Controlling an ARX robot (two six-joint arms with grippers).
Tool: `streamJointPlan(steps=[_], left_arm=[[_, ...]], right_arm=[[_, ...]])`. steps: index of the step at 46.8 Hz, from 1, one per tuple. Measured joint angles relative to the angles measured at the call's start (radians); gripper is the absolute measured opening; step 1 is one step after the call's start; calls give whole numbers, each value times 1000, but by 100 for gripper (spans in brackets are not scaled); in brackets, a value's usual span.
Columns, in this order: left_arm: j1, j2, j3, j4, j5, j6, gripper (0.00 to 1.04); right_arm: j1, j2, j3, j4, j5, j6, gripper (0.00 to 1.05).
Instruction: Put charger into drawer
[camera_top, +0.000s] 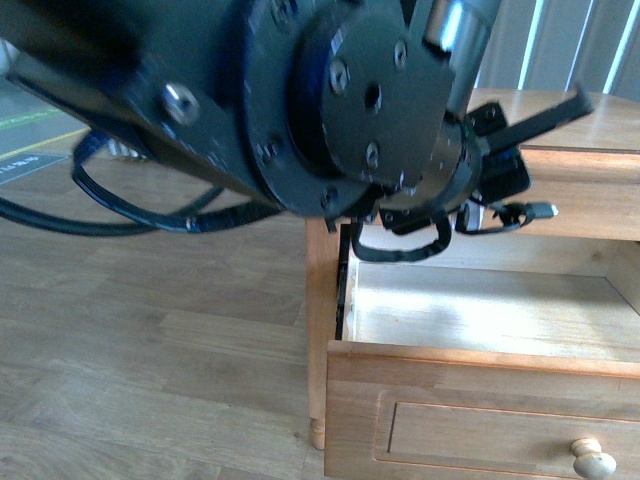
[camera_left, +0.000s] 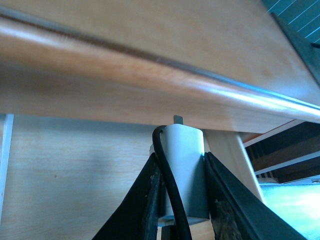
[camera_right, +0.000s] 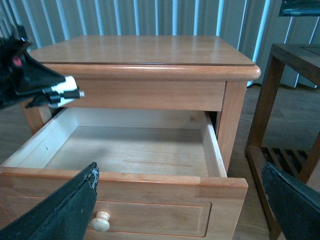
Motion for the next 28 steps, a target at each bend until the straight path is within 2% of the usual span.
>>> streamJointPlan(steps=[15, 22, 28], left_arm=[[-18, 239, 114, -18, -4, -89, 24], [-24, 245, 126, -15, -8, -91, 50], [-21, 167, 60, 3, -41, -74, 70]], right_arm=[[0, 0, 0, 0, 0, 0, 96], [0, 0, 0, 0, 0, 0, 96], [0, 0, 0, 0, 0, 0, 96]])
